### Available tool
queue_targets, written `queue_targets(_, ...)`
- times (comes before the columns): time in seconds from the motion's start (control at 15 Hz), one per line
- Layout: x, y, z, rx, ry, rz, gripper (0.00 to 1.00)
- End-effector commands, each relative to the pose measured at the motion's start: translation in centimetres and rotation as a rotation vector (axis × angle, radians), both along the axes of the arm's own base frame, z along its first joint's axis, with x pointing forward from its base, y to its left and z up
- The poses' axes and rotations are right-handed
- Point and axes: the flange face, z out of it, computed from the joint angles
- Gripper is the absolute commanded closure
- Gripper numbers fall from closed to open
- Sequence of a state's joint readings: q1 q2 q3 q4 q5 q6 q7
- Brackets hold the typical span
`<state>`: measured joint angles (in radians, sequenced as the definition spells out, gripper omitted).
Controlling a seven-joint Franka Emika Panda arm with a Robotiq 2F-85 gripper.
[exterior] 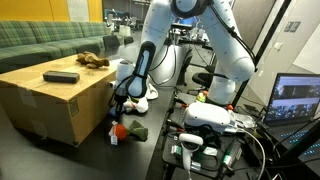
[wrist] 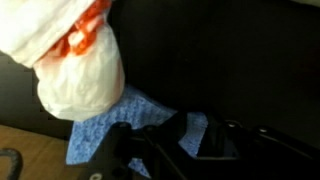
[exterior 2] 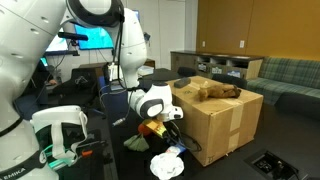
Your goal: Put the objects on the surface on the box and the objects on the box on the counter top
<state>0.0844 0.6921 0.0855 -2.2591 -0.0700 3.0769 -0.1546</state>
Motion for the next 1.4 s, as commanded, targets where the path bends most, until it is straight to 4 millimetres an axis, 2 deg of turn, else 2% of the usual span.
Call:
queue_targets(0.0, -0.1, -0.2, 1.0, -0.01, 0.026, 0.036, 0.99)
queue_targets(0.4, -1.8, 0.9, 3.1, -0.012, 0.061, 0.08, 0.99)
queue_targets(0.73, -3.1, 0.4, 6.1, 0.001, 0.041, 0.08, 0.99)
queue_targets(0.93, -3.2, -0.3, 7.9, 0.004, -0.003, -0.014, 0.99)
queue_targets(1.13, -2.4, -1.4, 8.9, 0.021, -0.047, -0.182, 0.99)
queue_targets(1.2, -2.0, -1.6, 8.8, 0.03, -0.041, -0.218, 0.71)
queue_targets(1.33, -1.6, -1.7, 8.2, 0.051, -0.032, -0.286, 0.64)
